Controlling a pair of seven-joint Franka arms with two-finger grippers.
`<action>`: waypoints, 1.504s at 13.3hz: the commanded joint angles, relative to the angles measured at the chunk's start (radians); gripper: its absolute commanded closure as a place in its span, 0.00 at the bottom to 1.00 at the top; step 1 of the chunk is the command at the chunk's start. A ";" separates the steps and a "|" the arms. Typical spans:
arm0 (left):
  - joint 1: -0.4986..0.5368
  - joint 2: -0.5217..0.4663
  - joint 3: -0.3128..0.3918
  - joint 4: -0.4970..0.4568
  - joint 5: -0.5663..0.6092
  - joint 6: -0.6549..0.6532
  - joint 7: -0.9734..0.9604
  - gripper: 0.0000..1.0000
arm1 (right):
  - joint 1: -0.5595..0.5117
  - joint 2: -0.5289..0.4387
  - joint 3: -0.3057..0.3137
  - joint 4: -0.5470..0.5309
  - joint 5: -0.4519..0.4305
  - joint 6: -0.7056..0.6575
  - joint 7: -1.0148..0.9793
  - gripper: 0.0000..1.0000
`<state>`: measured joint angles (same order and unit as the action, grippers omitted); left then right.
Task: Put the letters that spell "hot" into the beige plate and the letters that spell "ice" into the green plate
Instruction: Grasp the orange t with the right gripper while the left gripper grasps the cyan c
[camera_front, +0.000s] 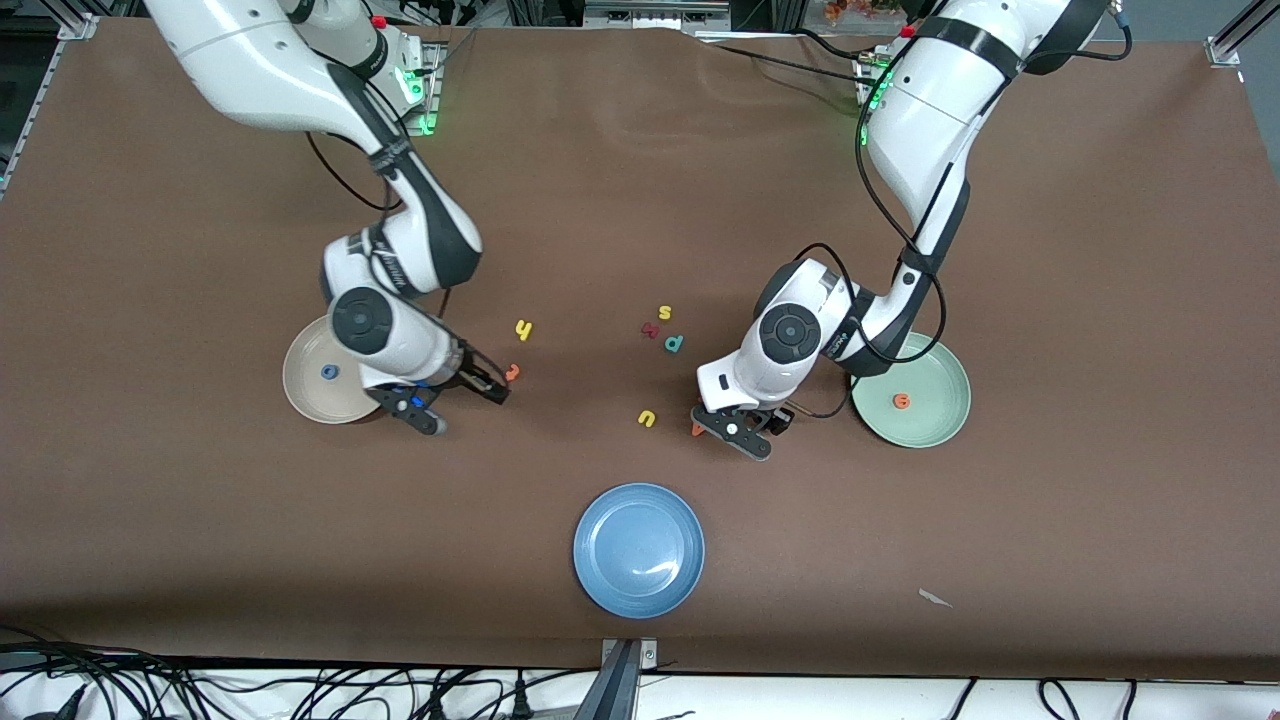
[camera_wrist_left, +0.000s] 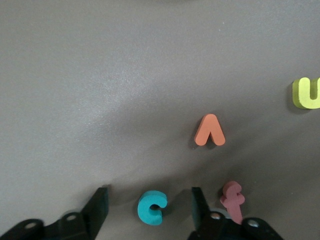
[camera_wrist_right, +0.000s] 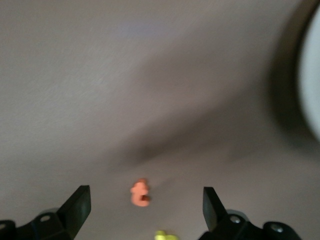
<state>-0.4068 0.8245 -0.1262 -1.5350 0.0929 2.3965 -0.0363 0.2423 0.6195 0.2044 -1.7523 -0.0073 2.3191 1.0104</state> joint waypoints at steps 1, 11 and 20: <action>-0.017 -0.005 0.017 0.012 -0.024 -0.022 0.003 0.31 | 0.029 0.035 0.000 0.011 0.003 0.048 0.071 0.01; -0.015 -0.036 0.014 0.012 -0.024 -0.112 -0.025 0.76 | 0.045 0.063 -0.002 -0.012 0.001 0.048 0.077 0.47; 0.049 -0.103 0.043 0.069 -0.015 -0.306 0.137 0.77 | 0.043 0.071 -0.003 -0.010 -0.011 0.049 0.076 0.70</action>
<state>-0.3922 0.7609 -0.0928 -1.4563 0.0929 2.1312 -0.0117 0.2827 0.6879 0.2025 -1.7611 -0.0084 2.3592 1.0735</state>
